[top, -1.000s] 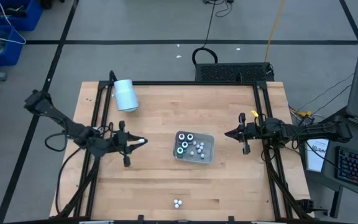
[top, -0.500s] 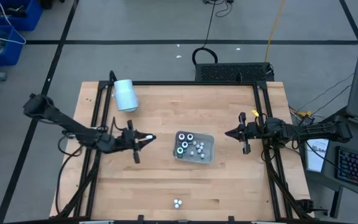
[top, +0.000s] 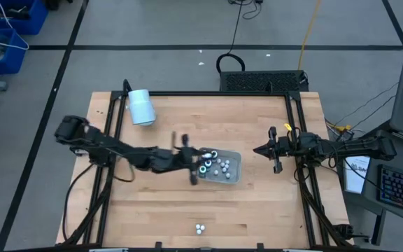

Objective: Pick & Place food coloring
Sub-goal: Put the small purple food coloring bottle into the bin

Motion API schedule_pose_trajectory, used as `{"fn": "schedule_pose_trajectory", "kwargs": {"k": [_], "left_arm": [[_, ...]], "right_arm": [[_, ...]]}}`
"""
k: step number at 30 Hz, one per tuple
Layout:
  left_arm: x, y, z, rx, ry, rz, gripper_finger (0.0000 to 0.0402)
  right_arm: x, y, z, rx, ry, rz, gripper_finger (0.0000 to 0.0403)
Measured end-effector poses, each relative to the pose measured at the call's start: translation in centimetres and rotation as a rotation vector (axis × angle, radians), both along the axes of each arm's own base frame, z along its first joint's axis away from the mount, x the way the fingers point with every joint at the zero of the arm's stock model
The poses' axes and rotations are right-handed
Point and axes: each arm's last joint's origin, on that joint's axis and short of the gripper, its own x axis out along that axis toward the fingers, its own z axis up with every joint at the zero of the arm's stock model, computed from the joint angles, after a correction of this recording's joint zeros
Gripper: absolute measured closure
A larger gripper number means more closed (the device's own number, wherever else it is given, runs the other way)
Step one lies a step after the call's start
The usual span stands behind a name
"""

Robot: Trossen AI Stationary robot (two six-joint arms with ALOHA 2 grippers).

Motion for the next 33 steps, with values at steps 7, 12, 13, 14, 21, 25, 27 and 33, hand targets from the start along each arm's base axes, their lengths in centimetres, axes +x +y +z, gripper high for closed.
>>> {"fn": "schedule_pose_trajectory", "kwargs": {"k": [7,12,13,14,21,25,27,33], "left_arm": [[7.2,0.2,-0.4,-0.009,0.130,-0.119,0.0330],[10.1,-0.1,-2.8,-0.077,0.192,-0.133,0.0330],[10.6,-0.1,-3.2,-0.088,0.194,-0.132,0.0330],[11.0,-0.2,-3.6,-0.098,0.195,-0.133,0.0330],[11.9,0.2,-5.6,-0.184,0.240,-0.143,0.0330],[11.9,0.6,-5.8,-0.210,0.259,-0.121,0.0330],[11.9,0.7,-6.0,-0.211,0.281,-0.123,0.0330],[11.8,1.7,-6.4,-0.216,0.327,-0.099,0.0330]], "right_arm": [[0.0,0.0,0.0,0.020,-0.002,0.000,0.0403],[0.0,0.0,-0.1,0.022,0.007,0.000,0.0403],[0.0,0.0,-0.1,0.025,0.011,0.000,0.0403],[0.0,0.0,-0.2,0.031,0.018,0.000,0.0403],[0.0,0.0,-0.4,0.056,0.039,-0.001,0.0403],[0.0,0.0,-0.4,0.056,0.039,-0.001,0.0403],[0.0,0.0,-0.4,0.063,0.039,-0.001,0.0403],[0.0,0.0,-0.4,0.089,0.041,-0.002,0.0403]]}}
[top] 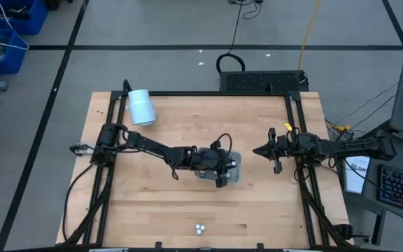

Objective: Pick & Place food coloring
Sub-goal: Put the small purple food coloring bottle into the bin

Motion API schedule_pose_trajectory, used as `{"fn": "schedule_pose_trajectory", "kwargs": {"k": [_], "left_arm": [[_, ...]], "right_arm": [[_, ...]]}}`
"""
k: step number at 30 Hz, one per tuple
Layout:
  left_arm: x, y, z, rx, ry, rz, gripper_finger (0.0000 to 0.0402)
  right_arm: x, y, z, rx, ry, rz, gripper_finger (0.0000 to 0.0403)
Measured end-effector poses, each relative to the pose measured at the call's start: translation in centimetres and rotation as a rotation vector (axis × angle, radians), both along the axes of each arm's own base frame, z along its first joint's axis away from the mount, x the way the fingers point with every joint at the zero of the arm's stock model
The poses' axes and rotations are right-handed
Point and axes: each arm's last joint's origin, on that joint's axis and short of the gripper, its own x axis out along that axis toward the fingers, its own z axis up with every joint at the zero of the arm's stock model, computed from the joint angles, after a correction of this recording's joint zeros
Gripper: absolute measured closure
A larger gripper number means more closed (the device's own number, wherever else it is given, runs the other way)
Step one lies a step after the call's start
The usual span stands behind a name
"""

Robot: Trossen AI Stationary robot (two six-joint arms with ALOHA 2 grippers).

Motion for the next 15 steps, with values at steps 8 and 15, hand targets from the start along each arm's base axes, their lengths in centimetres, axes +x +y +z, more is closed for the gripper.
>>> {"fn": "schedule_pose_trajectory", "kwargs": {"k": [8,15], "left_arm": [[0.1,0.9,0.0,0.007,0.008,-0.002,0.0330],[0.0,-1.4,-0.1,0.040,0.051,-0.121,0.0330]], "right_arm": [[0.0,0.0,0.1,0.003,-0.005,-0.002,0.0403],[0.0,0.0,0.1,-0.018,-0.009,-0.002,0.0403]]}}
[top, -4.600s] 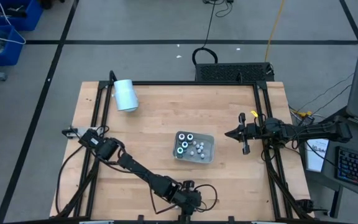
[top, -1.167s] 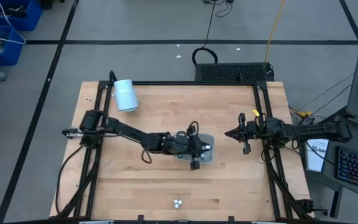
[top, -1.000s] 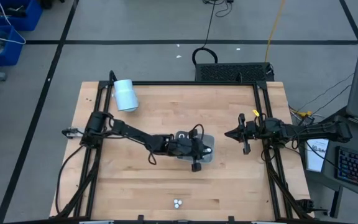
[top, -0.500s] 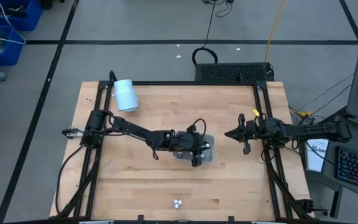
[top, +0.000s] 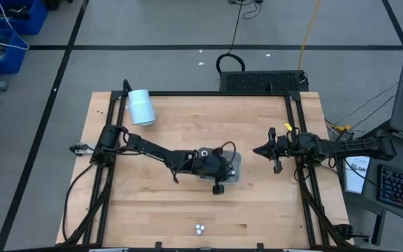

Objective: Pick & Place food coloring
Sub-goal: Put the small purple food coloring bottle into the bin

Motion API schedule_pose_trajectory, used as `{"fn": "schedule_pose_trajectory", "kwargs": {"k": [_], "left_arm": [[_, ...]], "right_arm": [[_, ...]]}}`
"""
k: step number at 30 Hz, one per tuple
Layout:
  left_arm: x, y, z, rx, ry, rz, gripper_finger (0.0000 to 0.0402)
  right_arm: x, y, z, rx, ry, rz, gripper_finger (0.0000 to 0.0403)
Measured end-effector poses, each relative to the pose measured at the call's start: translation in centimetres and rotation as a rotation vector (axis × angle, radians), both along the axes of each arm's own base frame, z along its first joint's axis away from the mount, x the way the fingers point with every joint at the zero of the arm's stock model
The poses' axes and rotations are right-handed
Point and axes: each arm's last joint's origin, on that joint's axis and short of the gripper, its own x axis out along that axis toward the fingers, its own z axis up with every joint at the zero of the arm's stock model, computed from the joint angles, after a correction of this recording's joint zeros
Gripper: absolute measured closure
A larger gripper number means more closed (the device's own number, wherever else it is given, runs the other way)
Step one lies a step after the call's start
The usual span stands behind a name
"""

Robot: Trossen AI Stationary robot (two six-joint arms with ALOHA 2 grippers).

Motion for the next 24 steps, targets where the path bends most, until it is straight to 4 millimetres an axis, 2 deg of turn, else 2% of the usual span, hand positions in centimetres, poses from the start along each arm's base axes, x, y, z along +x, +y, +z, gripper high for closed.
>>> {"fn": "schedule_pose_trajectory", "kwargs": {"k": [5,10,13,19,24], "left_arm": [[0.4,-1.8,2.0,0.015,0.027,-0.017,0.0330],[0.3,-3.1,2.4,0.038,0.029,0.006,0.0330],[-0.1,-3.5,2.0,0.059,0.073,-0.004,0.0330],[0.0,-2.5,1.8,0.073,0.118,0.022,0.0330],[1.3,-0.5,3.9,0.049,0.121,-0.004,0.0330]], "right_arm": [[0.0,0.0,0.0,-0.005,0.000,0.000,0.0403],[0.0,0.0,0.0,-0.001,0.000,0.001,0.0403],[0.0,0.0,0.0,0.012,0.000,0.001,0.0403],[0.0,0.0,0.1,0.024,-0.006,0.001,0.0403],[0.0,0.0,0.5,0.020,-0.046,0.002,0.0403]]}}
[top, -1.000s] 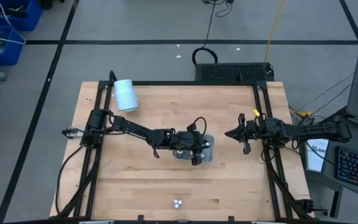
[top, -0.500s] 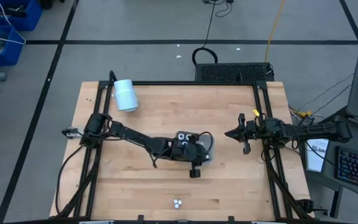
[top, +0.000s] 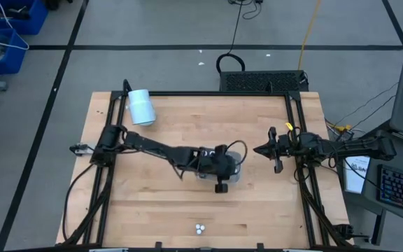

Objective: Pick & Place food coloring
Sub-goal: Put the small purple food coloring bottle into the bin

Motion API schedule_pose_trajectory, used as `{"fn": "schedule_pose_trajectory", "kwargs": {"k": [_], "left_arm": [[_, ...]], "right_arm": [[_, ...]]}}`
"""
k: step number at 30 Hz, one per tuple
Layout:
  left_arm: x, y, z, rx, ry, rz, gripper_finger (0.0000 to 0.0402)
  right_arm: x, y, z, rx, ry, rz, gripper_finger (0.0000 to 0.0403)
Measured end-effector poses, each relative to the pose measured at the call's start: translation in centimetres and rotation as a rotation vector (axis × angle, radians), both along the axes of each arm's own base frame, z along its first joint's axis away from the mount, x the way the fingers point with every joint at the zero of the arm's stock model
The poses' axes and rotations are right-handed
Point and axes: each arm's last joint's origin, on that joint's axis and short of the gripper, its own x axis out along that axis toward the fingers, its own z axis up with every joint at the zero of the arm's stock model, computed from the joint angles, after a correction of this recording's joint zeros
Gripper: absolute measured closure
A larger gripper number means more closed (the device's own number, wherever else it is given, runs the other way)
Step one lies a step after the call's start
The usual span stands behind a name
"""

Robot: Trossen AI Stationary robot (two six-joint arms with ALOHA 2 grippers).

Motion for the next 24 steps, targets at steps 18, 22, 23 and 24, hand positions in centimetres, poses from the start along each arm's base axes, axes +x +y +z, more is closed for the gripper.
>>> {"fn": "schedule_pose_trajectory", "kwargs": {"k": [18,22,23,24], "left_arm": [[2.2,3.9,-3.5,0.134,0.089,-0.154,0.0330],[2.6,3.9,-4.5,0.146,0.083,-0.160,0.0330],[2.5,3.9,-4.6,0.146,0.098,-0.162,0.0330],[2.6,3.9,-4.7,0.148,0.087,-0.163,0.0330]], "right_arm": [[0.2,0.0,0.1,-0.055,-0.012,0.002,0.0403],[0.2,0.0,0.1,-0.054,-0.011,0.002,0.0403],[0.2,0.0,0.1,-0.054,-0.012,0.002,0.0403],[0.2,0.0,0.1,-0.054,-0.011,0.002,0.0403]]}}
